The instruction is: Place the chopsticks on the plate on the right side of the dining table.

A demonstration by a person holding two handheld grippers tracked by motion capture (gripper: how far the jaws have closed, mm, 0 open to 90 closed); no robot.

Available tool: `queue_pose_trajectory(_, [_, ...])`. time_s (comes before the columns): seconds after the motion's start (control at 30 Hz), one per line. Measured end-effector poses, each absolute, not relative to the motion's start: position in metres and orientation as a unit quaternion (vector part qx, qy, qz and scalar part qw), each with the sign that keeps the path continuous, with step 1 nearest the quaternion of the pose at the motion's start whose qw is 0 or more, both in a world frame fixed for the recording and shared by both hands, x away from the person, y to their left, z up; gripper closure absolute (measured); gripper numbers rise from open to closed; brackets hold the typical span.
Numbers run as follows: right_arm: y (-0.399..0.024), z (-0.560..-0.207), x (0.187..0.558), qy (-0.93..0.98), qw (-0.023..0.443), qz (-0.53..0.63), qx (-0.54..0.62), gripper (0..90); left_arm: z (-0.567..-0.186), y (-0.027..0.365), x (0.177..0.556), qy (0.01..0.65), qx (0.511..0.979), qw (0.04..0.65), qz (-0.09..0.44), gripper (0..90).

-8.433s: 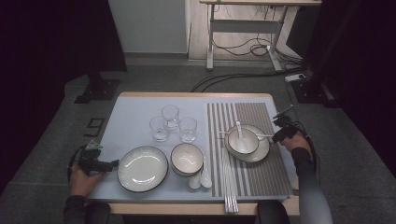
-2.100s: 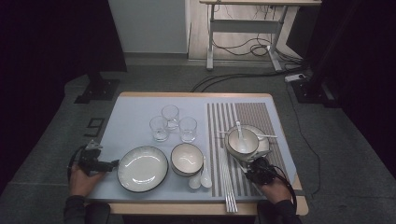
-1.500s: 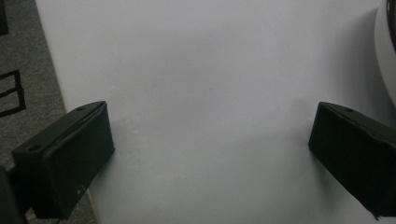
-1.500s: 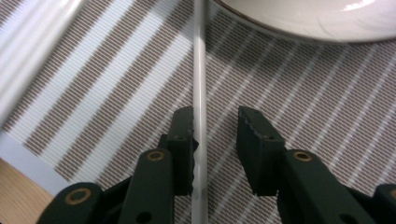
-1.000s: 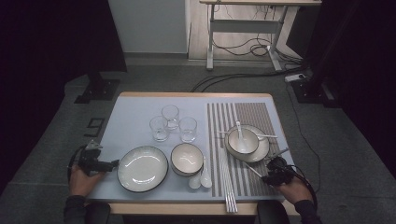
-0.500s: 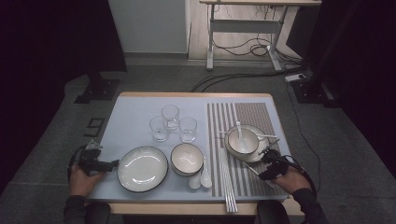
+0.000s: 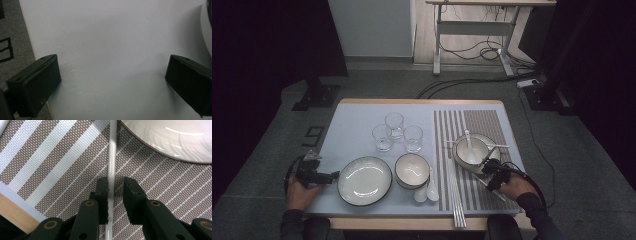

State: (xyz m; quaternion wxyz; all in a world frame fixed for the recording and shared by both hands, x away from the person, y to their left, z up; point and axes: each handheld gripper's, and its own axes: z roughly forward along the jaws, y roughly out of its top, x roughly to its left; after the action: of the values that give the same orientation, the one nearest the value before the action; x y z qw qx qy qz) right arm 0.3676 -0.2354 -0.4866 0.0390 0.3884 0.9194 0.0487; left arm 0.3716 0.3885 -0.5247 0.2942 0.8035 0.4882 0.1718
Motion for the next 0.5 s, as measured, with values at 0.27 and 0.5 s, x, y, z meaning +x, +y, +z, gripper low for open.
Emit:
queue_pose_trajectory(0.27, [-0.226,-0.489,0.374,0.924,0.025,0.026,0.380,79.7,-0.525,0.389,0.372,0.488,0.803,0.294,0.172,0.0])
queue_pose_trajectory(0.5, [-0.224,-0.489,0.378,0.926,0.012,0.016,0.378,84.1,-0.525,0.389,0.372,0.488,0.803,0.295,0.172,0.0])
